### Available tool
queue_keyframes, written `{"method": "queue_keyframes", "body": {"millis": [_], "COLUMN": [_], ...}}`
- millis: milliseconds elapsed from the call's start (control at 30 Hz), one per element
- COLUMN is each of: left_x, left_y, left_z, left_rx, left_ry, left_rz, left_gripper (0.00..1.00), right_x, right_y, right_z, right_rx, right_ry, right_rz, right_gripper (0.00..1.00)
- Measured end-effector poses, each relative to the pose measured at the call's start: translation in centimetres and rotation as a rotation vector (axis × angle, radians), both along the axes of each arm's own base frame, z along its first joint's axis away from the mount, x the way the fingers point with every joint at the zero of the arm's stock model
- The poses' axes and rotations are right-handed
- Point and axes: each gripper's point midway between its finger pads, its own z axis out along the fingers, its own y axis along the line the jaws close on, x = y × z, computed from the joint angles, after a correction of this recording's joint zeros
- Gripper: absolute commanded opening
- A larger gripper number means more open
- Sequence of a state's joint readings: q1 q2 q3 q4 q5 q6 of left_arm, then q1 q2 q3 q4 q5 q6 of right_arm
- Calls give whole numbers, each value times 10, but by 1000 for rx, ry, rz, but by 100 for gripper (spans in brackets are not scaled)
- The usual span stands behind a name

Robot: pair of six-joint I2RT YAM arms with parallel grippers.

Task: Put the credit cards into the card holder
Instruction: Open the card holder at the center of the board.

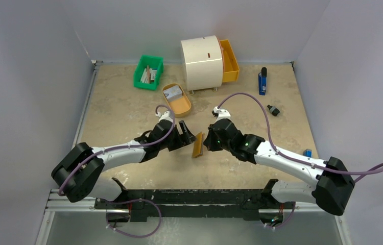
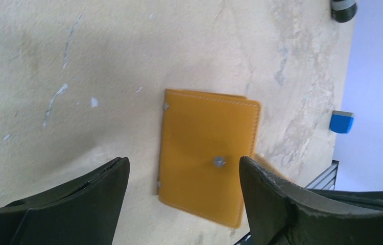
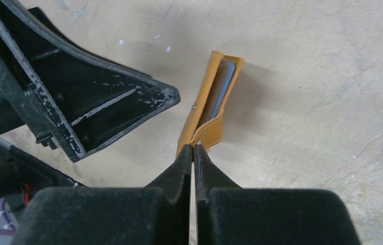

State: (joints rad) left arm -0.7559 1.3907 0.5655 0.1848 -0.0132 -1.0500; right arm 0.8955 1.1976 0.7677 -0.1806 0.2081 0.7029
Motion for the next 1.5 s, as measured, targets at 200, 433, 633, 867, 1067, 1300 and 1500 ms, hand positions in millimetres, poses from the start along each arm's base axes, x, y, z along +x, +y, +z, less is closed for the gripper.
{"method": "queue_keyframes", "body": {"millis": [200, 433, 633, 867, 1067, 1300, 1500], "left_x": [7, 12, 10, 8, 8, 5, 4], "left_y": [-9, -15, -12, 3, 11, 22, 27], "left_z": [16, 22, 7, -13, -20, -29, -32], "left_rx": [-20, -23, 30, 131, 166, 193, 206], "left_ry": [-38, -54, -27, -2, 5, 18, 26], "left_rz": [-17, -26, -36, -14, 12, 48, 74], "left_gripper": [79, 67, 38, 0, 0, 0, 0], "right_x": [-2, -3, -4, -9, -15, -34, -33], "right_y": [8, 9, 8, -1, -27, -60, -63], "right_z": [7, 8, 7, 4, -19, -52, -23], "right_rx": [46, 55, 53, 48, -34, -140, -108], "right_ry": [-6, -4, -5, -5, 59, 174, 122], "right_rz": [28, 36, 39, 28, -85, -190, -174], "right_gripper": [0, 0, 0, 0, 9, 46, 48]}}
